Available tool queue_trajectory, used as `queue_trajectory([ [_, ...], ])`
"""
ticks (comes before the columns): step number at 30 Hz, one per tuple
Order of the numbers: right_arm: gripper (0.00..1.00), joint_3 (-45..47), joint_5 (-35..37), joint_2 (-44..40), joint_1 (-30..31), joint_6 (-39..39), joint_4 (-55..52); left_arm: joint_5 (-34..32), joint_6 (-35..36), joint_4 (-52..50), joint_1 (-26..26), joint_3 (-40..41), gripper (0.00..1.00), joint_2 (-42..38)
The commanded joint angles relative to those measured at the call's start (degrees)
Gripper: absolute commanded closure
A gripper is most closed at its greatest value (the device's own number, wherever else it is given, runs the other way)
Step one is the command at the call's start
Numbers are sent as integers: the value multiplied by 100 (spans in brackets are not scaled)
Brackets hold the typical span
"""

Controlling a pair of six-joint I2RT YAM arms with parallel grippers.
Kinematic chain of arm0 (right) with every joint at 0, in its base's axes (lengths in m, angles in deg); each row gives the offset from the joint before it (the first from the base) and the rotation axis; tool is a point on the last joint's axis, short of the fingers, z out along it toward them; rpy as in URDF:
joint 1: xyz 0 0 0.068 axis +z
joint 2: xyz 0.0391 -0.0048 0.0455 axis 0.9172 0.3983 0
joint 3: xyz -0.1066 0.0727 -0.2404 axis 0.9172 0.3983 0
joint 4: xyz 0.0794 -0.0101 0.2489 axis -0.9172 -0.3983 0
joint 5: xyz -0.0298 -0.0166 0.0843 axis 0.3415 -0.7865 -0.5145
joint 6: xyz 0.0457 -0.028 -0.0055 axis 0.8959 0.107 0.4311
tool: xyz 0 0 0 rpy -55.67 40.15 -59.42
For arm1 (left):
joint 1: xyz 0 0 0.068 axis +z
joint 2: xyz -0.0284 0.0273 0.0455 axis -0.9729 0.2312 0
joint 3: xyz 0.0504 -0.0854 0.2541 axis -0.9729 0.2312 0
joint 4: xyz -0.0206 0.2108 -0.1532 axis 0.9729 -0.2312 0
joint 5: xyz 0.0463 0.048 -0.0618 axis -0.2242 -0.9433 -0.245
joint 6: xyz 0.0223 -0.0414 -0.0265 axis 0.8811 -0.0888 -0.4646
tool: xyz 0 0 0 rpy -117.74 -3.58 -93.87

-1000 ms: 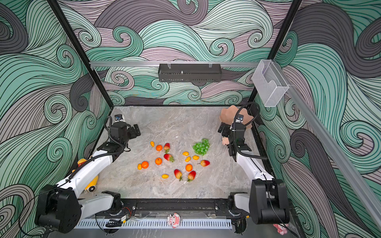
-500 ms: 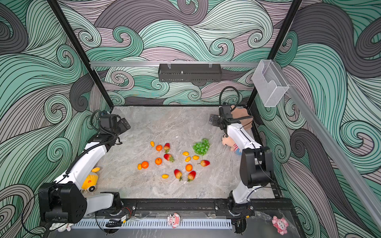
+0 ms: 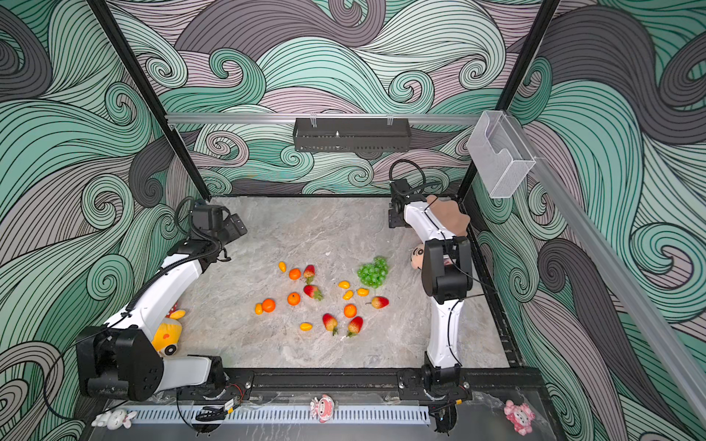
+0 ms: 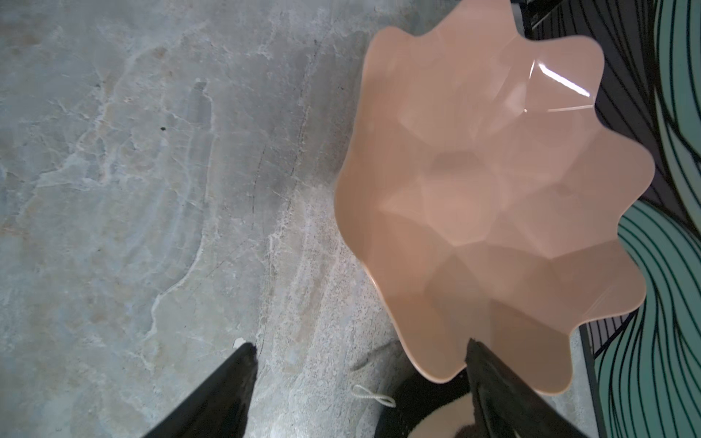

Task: Arrange fruit in a fruit bowl
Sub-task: Move the fruit bowl to the top-center of the table.

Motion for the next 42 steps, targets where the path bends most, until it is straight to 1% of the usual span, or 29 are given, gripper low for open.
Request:
queue_trajectory([
  [1,20,-555,290,413,79,-43,-500,-7,-80,-424,-270,-174,1,-44],
  [6,30,-1789,543,1179,138,-90,-1170,-7,-80,-439,-504,47,1,-297],
  [9,35,-2195,803,1407,149,-199,-1337,-7,-80,-431,-595,154,1,-458],
  [14,37,-2424,1138,1608,134,-410,-1365,-7,-80,-643,-786,201,1,-578],
  [18,39,-2612,1156,1762,119,-460,-1451,-7,-80,-749,-859,278,1,-666],
  [19,39,-2673,1176,1811,118,-458,-1501,2008,-149,-755,-883,316,1,-711],
  [20,39,-2693,1189,1837,120,-462,-1502,3818,-310,-719,-900,392,1,-764],
  [28,45,-2583,1142,1935,-6,-292,-1510,3568,-353,-818,-996,534,1,-934],
  [31,49,-2596,1143,1981,-87,-308,-1511,3561,-360,-741,-994,653,1,-961],
  [35,57,-2577,1153,1988,-138,-320,-1519,3208,-379,-528,-999,862,1,-1070],
  [37,60,-2574,1155,2021,-147,-316,-1517,3201,-412,-377,-995,927,1,-1074],
  [42,71,-2556,1156,2047,-165,-320,-1518,3278,-396,-430,-995,901,1,-1003],
])
